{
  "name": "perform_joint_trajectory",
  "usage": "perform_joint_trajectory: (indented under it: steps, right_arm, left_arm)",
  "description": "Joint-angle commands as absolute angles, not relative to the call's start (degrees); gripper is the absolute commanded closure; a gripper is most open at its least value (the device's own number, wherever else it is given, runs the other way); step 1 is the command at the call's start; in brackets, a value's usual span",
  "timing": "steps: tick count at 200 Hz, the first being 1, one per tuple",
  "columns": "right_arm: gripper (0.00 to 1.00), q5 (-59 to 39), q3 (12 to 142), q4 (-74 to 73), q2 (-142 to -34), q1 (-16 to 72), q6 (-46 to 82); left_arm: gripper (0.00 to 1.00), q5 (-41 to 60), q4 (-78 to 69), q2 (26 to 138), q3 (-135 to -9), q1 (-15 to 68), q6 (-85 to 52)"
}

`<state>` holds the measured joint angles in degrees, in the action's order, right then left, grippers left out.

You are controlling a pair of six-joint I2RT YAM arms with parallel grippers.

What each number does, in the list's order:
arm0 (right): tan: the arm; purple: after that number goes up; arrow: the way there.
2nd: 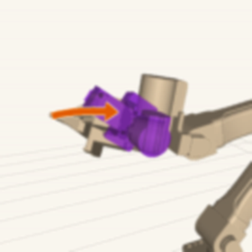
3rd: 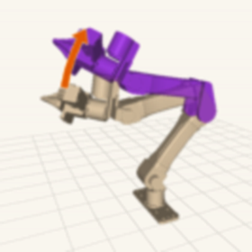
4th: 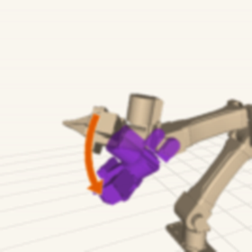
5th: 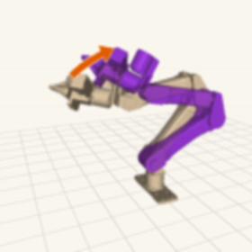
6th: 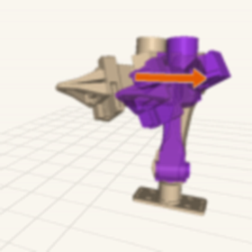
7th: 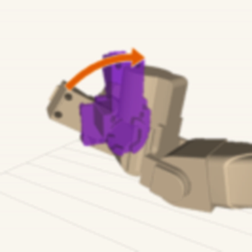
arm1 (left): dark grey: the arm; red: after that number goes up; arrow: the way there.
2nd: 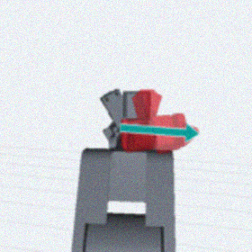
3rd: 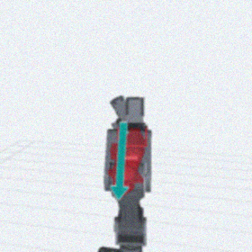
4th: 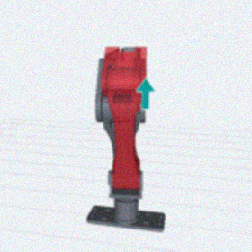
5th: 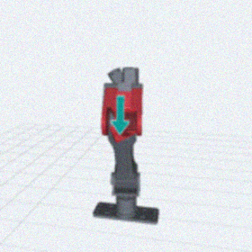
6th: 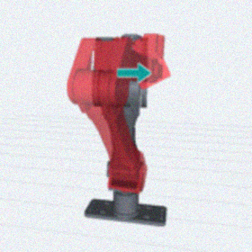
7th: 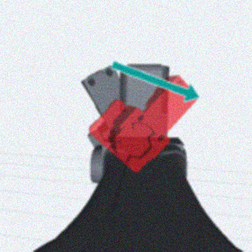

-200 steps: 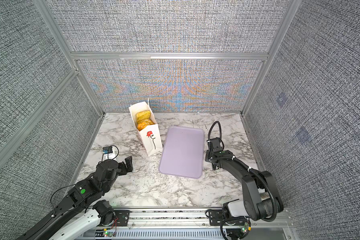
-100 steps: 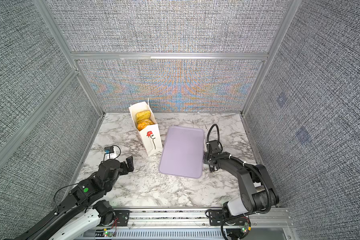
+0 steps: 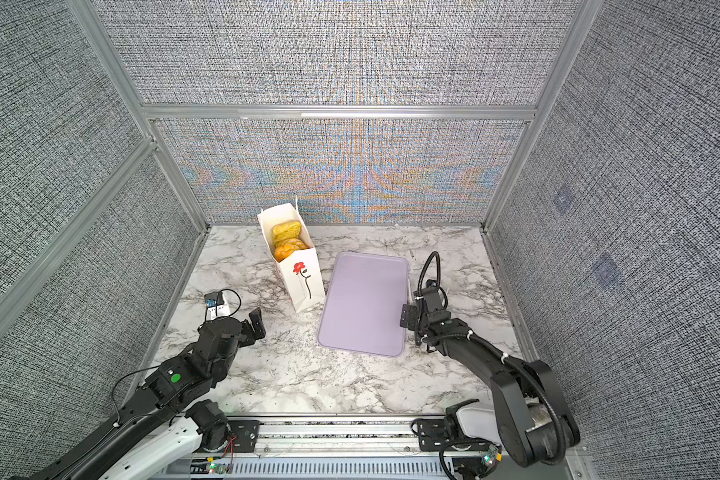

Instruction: Place the fake bread into the paper bag

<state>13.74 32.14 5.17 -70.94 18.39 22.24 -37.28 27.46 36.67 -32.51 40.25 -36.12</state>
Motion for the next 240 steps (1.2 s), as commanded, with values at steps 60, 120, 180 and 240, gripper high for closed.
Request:
perform_joint_trajectory:
  steps: [60, 120, 180, 240]
  right_arm:
    - [0.01, 25.3, 28.6, -1.7, -53.9, 18.7, 6.8]
    - [0.01, 28.4, 11.6, -43.0, -60.5, 12.7, -4.5]
    - [0.01, 17.9, 14.2, -63.1, -84.0, 5.6, -2.8]
    - [0.01, 10.9, 17.7, -58.2, -87.4, 1.5, 0.0]
  left_arm:
    - [0.01, -45.0, 20.0, 36.0, -29.0, 34.9, -33.3]
    - [0.01, -45.4, 2.9, 40.6, -24.7, 28.4, -21.2]
    - [0.0, -36.6, -32.2, 48.0, -13.2, 18.3, -5.9]
    - [0.0, -25.4, -68.3, 69.6, -6.7, 9.9, 1.7]
